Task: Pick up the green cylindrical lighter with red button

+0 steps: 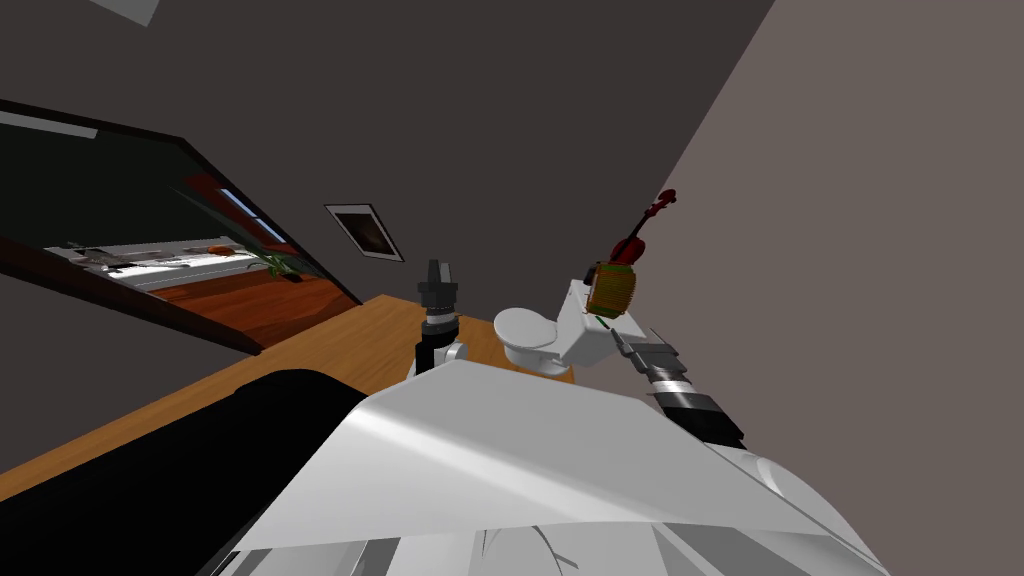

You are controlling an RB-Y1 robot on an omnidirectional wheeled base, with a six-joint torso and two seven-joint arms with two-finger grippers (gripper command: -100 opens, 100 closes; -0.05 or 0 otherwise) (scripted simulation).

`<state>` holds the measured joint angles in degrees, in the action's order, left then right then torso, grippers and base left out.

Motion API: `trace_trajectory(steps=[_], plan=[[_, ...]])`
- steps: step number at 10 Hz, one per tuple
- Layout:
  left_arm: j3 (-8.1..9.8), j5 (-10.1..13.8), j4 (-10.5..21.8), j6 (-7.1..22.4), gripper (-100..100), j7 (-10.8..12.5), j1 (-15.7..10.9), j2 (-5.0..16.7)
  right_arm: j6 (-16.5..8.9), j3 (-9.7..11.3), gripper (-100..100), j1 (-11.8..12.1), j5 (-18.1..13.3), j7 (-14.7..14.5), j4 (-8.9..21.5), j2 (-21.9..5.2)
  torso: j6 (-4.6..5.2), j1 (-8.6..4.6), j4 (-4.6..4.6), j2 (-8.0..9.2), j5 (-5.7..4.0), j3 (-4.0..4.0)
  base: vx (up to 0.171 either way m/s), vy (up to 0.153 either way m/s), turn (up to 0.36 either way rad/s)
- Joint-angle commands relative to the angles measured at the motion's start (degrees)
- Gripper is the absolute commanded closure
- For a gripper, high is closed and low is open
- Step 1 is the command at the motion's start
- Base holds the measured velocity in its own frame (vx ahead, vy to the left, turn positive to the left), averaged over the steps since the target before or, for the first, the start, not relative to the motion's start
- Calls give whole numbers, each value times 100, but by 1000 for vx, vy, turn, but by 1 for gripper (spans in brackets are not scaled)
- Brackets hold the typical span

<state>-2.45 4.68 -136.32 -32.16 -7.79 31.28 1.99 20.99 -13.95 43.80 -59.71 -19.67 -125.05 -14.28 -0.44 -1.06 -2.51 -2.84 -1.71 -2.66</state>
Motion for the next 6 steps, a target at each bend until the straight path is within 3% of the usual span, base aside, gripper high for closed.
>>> trace_trajectory(steps=[1,6], plan=[[0,0,0,0,0,0,0,0,-94,3,-100,-102,-147,-221,95,-62,0,0,0,0,0,0,-47,-7,66],[0,0,0,0,0,0,0,0,-329,36,-100,-387,-524,-790,395,-188,1,0,0,1,0,1,-38,-3,65]])
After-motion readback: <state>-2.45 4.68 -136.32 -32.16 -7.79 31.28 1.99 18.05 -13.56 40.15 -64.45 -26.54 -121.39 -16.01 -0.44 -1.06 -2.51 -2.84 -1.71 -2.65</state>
